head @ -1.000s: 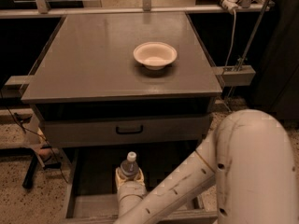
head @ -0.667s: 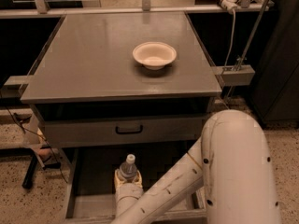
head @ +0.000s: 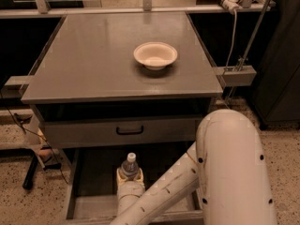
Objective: Place blue plastic bottle into middle drawer
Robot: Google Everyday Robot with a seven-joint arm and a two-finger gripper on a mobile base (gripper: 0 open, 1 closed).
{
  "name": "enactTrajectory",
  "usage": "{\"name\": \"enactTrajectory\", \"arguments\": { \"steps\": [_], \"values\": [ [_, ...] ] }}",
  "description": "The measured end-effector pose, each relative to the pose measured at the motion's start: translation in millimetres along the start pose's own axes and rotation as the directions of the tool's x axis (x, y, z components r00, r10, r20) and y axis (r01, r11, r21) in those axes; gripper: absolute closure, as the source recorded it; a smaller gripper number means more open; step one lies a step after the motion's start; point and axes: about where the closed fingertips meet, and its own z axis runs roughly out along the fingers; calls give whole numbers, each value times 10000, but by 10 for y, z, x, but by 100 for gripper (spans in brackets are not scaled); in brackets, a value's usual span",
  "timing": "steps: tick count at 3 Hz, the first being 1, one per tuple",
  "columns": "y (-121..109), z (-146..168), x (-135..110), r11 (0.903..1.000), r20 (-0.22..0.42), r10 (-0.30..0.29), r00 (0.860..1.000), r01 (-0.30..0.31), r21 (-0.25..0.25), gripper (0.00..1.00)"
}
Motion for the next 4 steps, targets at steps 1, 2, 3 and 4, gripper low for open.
{"name": "enactTrajectory", "arguments": {
  "steps": [1,2,3,4],
  "values": [
    [30,47,5,9991,81,-425,9991,425,-24,100],
    [20,123,65,9978,65,-665,9978,665,76,100],
    [-38,189,104,9965,62,-808,9967,807,239,100],
    [-97,248,89,9954,175,-897,9958,891,362,100]
  ]
}}
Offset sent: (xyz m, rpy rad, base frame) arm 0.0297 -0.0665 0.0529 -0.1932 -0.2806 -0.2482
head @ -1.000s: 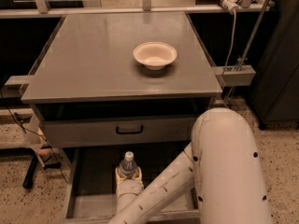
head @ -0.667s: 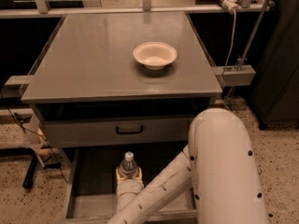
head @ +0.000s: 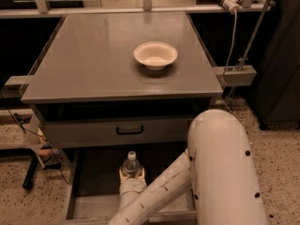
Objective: Place blue plastic bottle into middle drawer
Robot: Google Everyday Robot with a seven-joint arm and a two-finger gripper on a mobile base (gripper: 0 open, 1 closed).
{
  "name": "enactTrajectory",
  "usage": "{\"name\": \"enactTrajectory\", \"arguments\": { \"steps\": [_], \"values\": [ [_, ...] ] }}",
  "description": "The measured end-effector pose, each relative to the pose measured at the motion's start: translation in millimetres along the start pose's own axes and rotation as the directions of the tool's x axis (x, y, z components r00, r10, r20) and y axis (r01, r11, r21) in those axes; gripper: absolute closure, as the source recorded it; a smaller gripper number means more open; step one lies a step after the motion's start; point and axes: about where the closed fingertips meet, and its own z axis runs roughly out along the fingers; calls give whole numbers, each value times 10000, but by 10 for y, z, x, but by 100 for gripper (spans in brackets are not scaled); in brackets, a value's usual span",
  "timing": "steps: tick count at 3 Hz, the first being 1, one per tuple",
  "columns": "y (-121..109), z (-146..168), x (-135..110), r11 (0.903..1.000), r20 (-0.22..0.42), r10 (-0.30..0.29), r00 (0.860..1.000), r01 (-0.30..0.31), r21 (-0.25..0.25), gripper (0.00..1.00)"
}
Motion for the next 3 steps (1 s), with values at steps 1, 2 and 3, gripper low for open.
{"name": "enactTrajectory", "arguments": {
  "steps": [1,2,3],
  "values": [
    [-10,52,8,10000,101,-44,9999,43,21,100],
    [39,99,43,9999,175,-99,9998,100,-56,100],
    [78,137,110,9999,170,2,9999,0,-104,100]
  ]
}}
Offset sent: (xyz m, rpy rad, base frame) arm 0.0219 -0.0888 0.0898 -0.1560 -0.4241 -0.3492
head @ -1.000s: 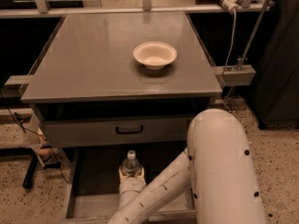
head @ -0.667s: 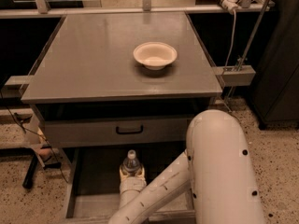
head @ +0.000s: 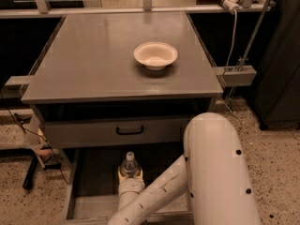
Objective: Place blue plastic bottle into middle drawer
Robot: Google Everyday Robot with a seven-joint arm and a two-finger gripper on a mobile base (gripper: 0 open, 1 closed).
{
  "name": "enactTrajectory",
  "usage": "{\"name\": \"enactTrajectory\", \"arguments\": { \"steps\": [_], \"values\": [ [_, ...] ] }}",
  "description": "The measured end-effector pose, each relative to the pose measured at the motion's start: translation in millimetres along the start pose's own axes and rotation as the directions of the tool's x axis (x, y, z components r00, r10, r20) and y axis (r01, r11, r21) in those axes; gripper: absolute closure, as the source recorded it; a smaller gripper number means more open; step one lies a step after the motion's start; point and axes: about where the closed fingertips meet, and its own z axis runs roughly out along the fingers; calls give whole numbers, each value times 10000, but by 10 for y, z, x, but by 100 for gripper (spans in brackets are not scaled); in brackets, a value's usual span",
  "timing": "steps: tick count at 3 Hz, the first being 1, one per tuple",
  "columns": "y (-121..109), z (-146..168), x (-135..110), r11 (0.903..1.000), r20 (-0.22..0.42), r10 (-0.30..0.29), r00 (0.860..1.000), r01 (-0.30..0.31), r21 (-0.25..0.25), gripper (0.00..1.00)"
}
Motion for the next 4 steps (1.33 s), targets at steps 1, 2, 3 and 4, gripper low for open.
{"name": "enactTrajectory", "arguments": {
  "steps": [1,2,3,4],
  "values": [
    [19,33,51,9999,-12,104,9999,-104,18,100],
    [66,27,124,9998,-143,184,9997,-184,-3,100],
    [86,7,172,9997,-253,247,9994,-247,-15,100],
    [86,7,172,9997,-253,247,9994,-247,-15,81]
  ]
}}
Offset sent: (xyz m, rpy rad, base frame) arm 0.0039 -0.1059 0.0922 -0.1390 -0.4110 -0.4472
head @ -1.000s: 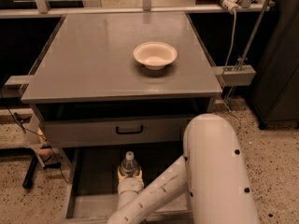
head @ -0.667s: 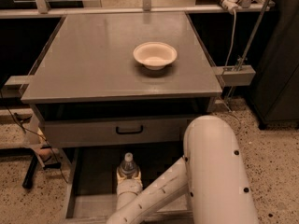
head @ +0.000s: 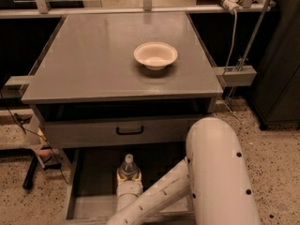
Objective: Place blue plastic bottle into middle drawer
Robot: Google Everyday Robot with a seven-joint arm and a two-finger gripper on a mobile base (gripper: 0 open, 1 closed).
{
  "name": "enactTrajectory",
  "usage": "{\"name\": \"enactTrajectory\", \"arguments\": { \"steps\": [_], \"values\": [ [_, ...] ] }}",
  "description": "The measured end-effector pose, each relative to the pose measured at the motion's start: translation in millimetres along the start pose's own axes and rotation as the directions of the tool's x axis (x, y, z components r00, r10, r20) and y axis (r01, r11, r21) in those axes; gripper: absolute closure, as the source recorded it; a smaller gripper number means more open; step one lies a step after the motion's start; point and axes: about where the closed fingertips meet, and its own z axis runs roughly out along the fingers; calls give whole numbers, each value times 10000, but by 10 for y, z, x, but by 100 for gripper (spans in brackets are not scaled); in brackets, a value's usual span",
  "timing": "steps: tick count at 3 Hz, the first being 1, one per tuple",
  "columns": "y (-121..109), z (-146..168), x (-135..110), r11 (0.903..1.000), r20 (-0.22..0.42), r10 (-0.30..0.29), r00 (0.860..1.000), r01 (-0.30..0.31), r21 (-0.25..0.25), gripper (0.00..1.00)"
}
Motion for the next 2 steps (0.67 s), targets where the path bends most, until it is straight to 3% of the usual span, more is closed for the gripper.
{"name": "enactTrajectory", "arguments": {
  "steps": [2],
  "values": [
    [0,0,0,10000,0,0,10000,0,0,34]
  ]
}}
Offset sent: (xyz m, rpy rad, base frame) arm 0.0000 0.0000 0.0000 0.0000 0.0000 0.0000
